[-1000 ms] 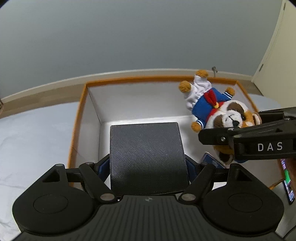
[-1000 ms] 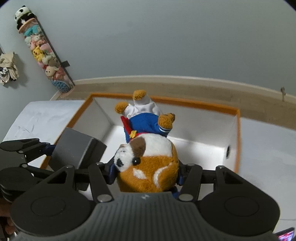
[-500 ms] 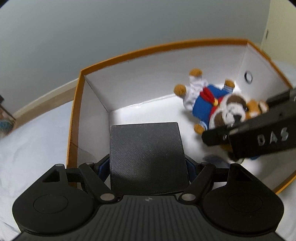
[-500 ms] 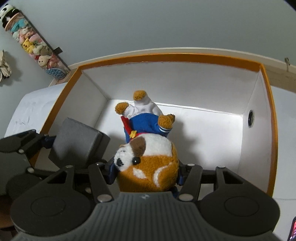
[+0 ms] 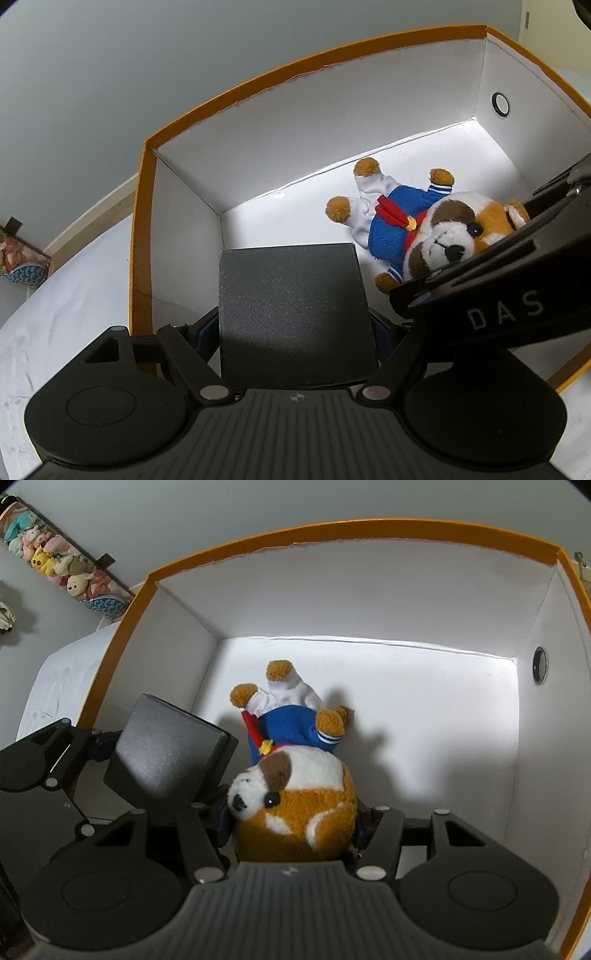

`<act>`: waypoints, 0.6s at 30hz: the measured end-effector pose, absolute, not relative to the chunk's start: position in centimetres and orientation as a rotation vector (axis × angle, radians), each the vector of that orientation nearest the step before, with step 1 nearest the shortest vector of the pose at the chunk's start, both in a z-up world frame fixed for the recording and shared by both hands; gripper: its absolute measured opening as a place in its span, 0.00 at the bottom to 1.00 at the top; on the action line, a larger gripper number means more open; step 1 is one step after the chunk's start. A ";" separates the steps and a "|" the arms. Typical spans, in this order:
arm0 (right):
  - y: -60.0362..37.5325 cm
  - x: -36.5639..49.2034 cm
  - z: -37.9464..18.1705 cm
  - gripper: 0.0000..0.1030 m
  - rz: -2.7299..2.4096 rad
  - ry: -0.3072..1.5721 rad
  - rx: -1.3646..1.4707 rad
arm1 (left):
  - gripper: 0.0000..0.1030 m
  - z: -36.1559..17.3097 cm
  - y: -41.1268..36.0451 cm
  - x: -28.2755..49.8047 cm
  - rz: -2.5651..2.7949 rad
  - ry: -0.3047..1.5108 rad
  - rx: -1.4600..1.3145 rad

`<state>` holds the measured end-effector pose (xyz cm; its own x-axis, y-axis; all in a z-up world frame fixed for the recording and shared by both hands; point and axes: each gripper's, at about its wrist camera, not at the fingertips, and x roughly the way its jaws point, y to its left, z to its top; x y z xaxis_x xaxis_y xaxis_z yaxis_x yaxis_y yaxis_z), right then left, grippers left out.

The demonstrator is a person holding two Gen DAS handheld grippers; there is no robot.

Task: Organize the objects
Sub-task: 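Lower the plush bear and grey wallet into the box and open both tools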

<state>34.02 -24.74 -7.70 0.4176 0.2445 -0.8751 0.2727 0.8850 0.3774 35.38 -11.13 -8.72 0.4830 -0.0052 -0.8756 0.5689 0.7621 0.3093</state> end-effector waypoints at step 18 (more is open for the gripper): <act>-25.9 33.4 -6.5 0.70 0.002 1.127 0.578 | 0.88 -6.7 -11.1 35.2 -0.372 1.013 0.612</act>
<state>33.37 -25.93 -6.51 0.4457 0.2863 -0.8481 0.2827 0.8540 0.4369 35.23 -11.06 -6.69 0.4883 -0.0112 -0.8726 0.5559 0.7747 0.3012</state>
